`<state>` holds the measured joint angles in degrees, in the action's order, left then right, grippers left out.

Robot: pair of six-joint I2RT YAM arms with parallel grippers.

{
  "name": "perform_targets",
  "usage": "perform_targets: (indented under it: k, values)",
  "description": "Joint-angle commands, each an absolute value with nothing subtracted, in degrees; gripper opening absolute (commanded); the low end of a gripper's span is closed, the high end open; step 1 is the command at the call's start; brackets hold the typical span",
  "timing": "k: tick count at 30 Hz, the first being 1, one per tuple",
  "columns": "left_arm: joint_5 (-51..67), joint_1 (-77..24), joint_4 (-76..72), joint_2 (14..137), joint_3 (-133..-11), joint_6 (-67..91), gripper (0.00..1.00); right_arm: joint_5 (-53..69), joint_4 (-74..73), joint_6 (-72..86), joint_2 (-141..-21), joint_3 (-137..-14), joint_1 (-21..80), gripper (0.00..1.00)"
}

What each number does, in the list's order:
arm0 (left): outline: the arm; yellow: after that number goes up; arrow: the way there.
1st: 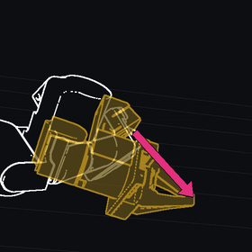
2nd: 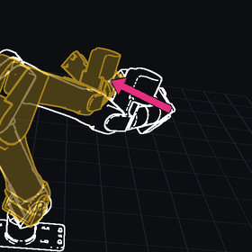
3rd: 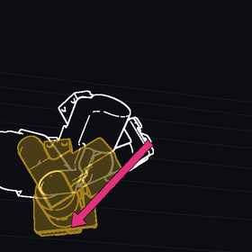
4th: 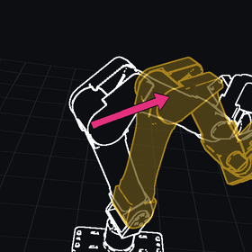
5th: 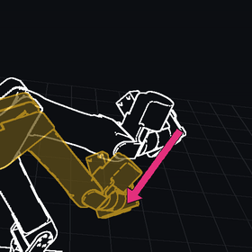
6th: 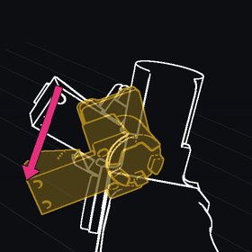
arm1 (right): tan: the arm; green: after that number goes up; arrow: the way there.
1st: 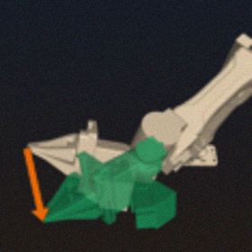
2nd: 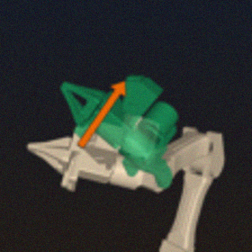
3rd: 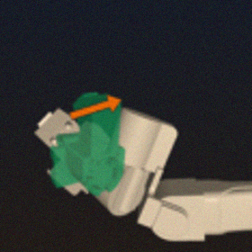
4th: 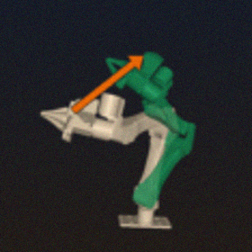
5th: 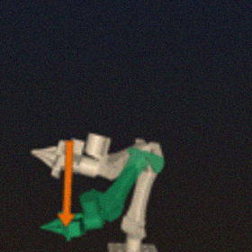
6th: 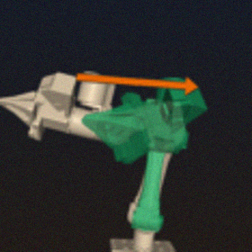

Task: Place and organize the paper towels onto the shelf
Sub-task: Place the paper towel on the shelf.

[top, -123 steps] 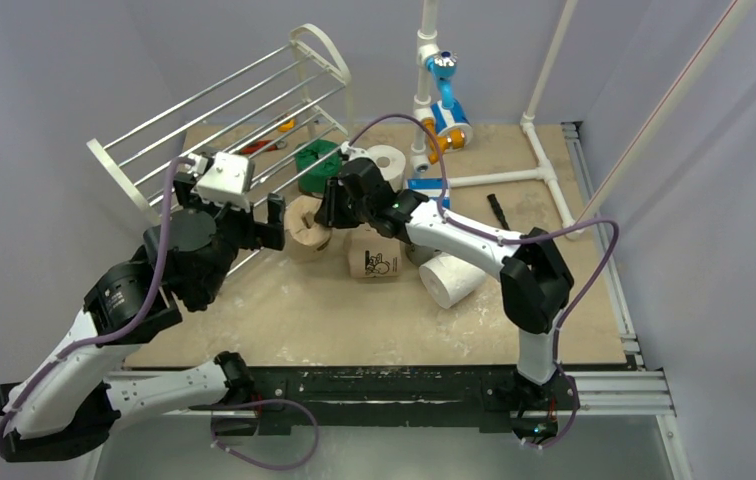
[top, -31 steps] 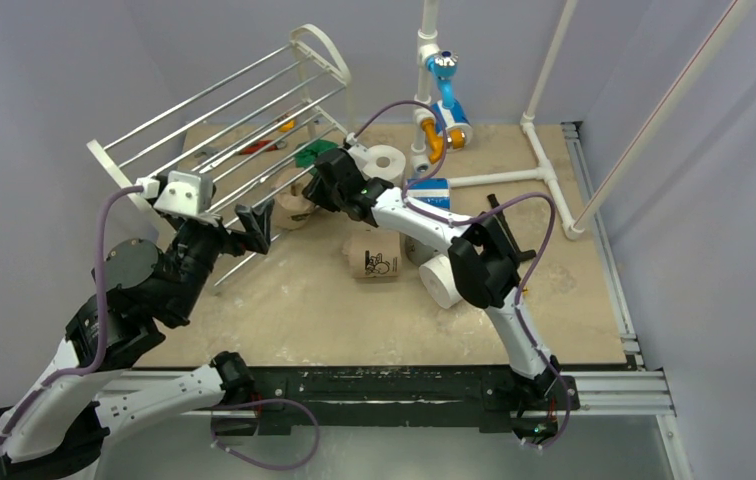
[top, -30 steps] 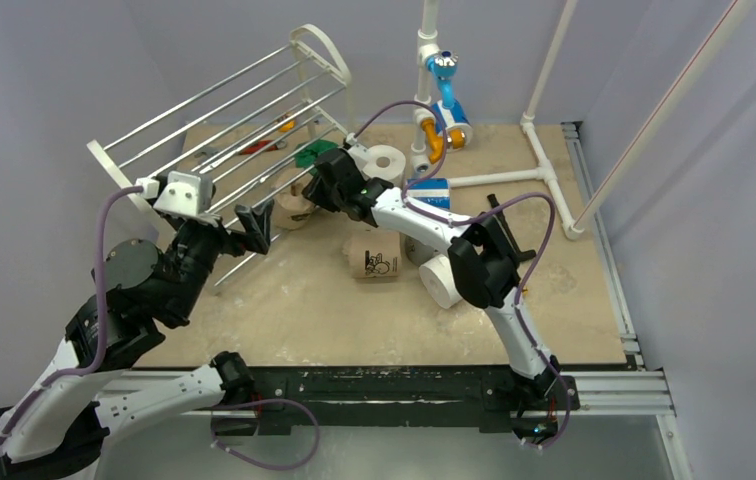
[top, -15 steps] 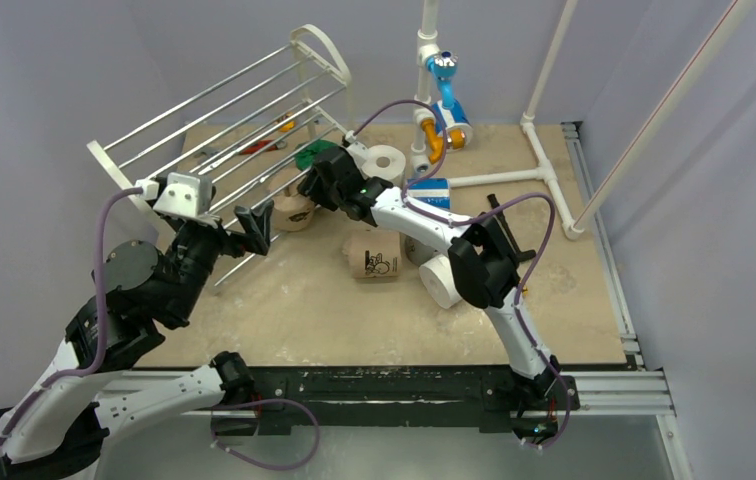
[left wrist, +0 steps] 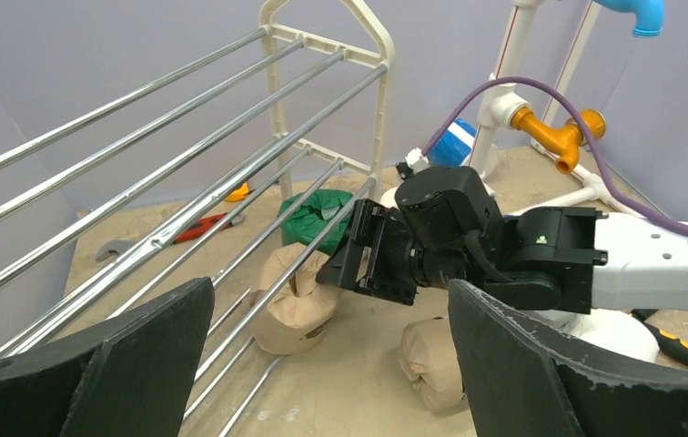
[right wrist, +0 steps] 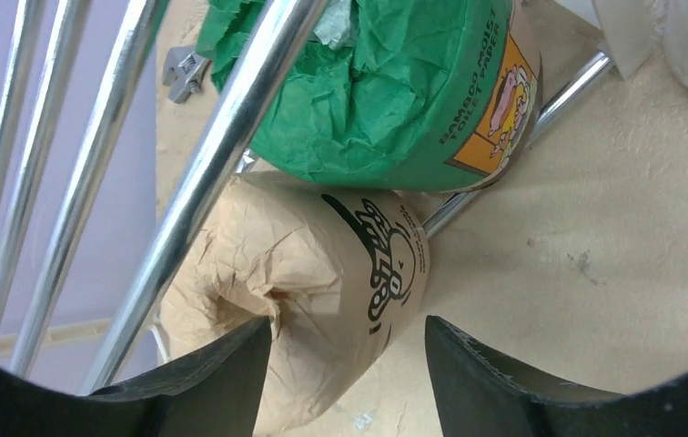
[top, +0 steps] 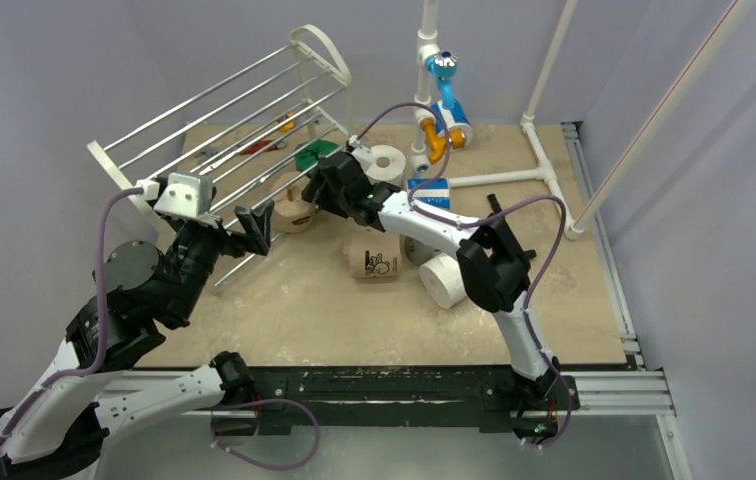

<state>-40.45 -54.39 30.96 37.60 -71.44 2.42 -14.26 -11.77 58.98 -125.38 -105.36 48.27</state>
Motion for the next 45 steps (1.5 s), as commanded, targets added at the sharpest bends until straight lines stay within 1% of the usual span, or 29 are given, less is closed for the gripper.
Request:
perform_targets:
  k: [1,4,12,19,27,31,34,39,45]
  values:
    - [-39.81,-54.14,30.03,37.22,-71.27,3.47,1.0,-14.57,-7.69,56.57,-119.16,-102.77,48.16,0.64]
    - [-39.53,-54.14,29.9,37.48,-71.41,3.61,1.0,-13.66,-7.48,55.37,-118.89,-103.0,48.16,0.66]
    - [-39.47,-54.14,30.38,37.61,-71.55,4.2,1.0,-12.28,-6.28,52.36,-118.56,-103.49,48.16,0.65]
    - [-39.86,-54.15,31.02,37.27,-71.38,4.15,1.0,-11.16,0.92,46.95,-111.66,-91.74,48.46,0.7]
    - [-40.14,-54.15,31.23,36.72,-70.53,4.22,1.0,-10.13,9.92,32.06,-107.52,-83.0,52.17,0.79]
    - [-40.28,-54.14,31.17,36.56,-69.82,4.31,1.0,-12.83,13.53,24.52,-108.42,-81.22,54.37,0.83]
    - [-40.48,-54.15,31.19,36.32,-69.48,4.28,1.0,-14.53,17.17,22.76,-109.68,-79.46,54.84,0.85]
    - [-40.74,-54.15,30.93,36.06,-69.18,3.72,1.0,-17.26,27.48,20.97,-111.01,-74.81,55.81,0.89]
    - [-40.66,-54.14,30.67,36.43,-69.08,3.45,1.0,-21.46,29.92,20.39,-116.42,-77.72,56.85,0.89]
